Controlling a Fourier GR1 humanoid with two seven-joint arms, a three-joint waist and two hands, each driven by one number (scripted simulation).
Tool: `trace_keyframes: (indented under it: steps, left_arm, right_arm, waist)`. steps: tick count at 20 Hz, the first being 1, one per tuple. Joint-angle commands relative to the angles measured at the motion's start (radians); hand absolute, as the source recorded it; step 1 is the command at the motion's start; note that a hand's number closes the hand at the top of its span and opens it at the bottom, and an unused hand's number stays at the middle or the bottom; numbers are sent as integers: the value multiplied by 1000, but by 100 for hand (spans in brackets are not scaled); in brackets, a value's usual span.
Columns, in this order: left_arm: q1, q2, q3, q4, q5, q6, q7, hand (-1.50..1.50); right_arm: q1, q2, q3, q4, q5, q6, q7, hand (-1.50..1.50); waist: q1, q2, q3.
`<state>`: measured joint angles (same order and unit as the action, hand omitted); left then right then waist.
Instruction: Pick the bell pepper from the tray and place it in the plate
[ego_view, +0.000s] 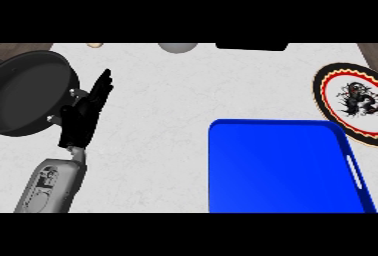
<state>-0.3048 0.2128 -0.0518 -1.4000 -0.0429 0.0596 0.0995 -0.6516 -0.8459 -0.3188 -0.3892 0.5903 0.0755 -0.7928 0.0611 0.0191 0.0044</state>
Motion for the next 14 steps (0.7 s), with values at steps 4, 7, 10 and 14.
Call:
trace_keyframes:
  steps: [4,7,10,14]
  left_arm:
    - [-21,-22,-18,1,-22,12,19,0]
    - [-41,-6,10,25,-8,1,7,0]
    - [10,-42,-27,-4,-18,7,-25,0]
    - [-16,-30,-10,0,-29,18,-1,0]
  right_arm:
    - [-98,109,122,107,168,-191,93,150]
    - [-135,152,94,197,143,-136,179,-150]
    - [-159,147,59,244,110,-77,186,-150]
    - [-158,168,50,259,103,-79,135,-150]
  waist:
    - [4,5,0]
    - [8,10,1]
    - [23,14,2]
    - [6,11,2]
